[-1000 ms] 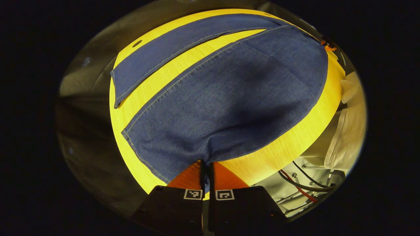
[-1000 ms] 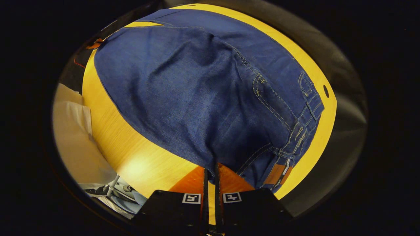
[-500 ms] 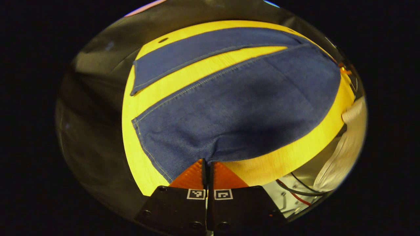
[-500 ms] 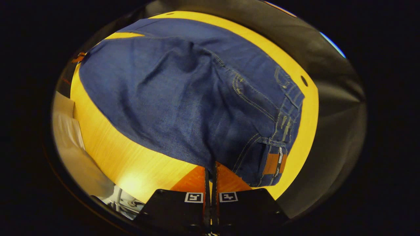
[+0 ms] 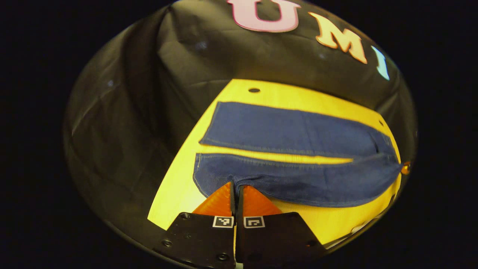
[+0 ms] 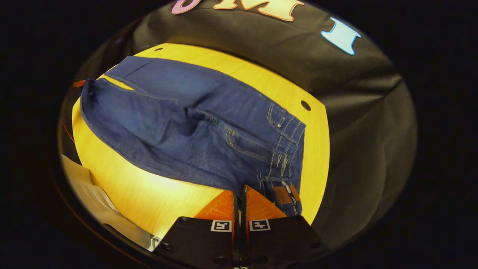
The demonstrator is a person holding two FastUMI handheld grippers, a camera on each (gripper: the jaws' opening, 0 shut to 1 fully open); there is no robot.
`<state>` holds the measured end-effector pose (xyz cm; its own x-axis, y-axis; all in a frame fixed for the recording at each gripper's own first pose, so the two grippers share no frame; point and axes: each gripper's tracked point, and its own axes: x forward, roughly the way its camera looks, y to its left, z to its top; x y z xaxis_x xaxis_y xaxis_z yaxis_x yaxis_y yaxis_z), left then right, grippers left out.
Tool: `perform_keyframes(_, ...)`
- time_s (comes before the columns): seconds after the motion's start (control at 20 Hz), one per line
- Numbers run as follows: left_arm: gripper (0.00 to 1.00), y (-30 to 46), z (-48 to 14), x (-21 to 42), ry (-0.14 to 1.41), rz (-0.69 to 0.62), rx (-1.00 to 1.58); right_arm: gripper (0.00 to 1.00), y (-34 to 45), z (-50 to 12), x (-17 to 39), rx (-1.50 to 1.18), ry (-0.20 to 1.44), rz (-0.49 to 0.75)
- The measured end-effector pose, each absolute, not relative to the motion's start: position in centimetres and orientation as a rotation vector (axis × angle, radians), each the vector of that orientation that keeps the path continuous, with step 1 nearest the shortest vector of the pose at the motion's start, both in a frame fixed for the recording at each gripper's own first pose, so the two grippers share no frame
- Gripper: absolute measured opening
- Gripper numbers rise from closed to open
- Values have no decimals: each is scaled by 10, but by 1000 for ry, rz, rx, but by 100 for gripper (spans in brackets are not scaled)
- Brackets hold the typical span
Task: Grasp the waist and the cuffs of the jeans and fold them to make the two legs overlap; first hold the waist and fold one-third of the jeans toward the cuffs, then hold the cuffs and fold the remaining one-third in the same direction to finish folding.
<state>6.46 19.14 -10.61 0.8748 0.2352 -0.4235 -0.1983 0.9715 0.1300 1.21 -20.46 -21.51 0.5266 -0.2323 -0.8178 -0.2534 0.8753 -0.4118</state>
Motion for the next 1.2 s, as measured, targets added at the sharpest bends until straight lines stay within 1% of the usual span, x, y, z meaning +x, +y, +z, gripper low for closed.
perform_keyframes(0.1,0,186,-93,70,376,248,39,3,-201,-194,36,-508,990,-3)
perform_keyframes(0.2,0,184,-79,78,332,266,15,3,-202,-181,68,-477,953,-22)
perform_keyframes(0.35,0,196,-69,104,276,369,76,3,-196,-170,125,-428,882,-61)
perform_keyframes(0.4,0,201,-76,108,278,408,102,0,-199,-173,148,-427,864,-77)
perform_keyframes(0.45,0,201,-79,111,282,428,110,2,-201,-180,169,-425,848,-82)
perform_keyframes(0.5,0,203,-85,115,289,441,103,2,-201,-191,188,-419,844,-88)
perform_keyframes(0.55,0,205,-88,120,280,459,97,0,-204,-204,204,-407,848,-101)
perform_keyframes(0.6,0,206,-93,119,284,476,78,3,-205,-216,220,-388,844,-111)
perform_keyframes(0.7,0,206,-99,113,339,489,53,3,-209,-244,245,-348,865,-117)
perform_keyframes(0.9,0,210,-99,108,402,518,133,3,-213,-290,265,-251,916,-112)
perform_keyframes(0.95,0,211,-96,107,409,530,153,0,-213,-289,266,-241,907,-106)
perform_keyframes(1.05,0,211,-87,107,397,544,176,5,-215,-283,264,-220,904,-92)
perform_keyframes(1.1,5,206,-81,107,386,540,179,8,-216,-282,263,-189,910,-84)
perform_keyframes(1.15,9,200,-74,102,371,542,180,22,-213,-279,261,-147,919,-77)
perform_keyframes(1.2,11,192,-66,99,352,528,167,23,-213,-273,257,-117,929,-62)
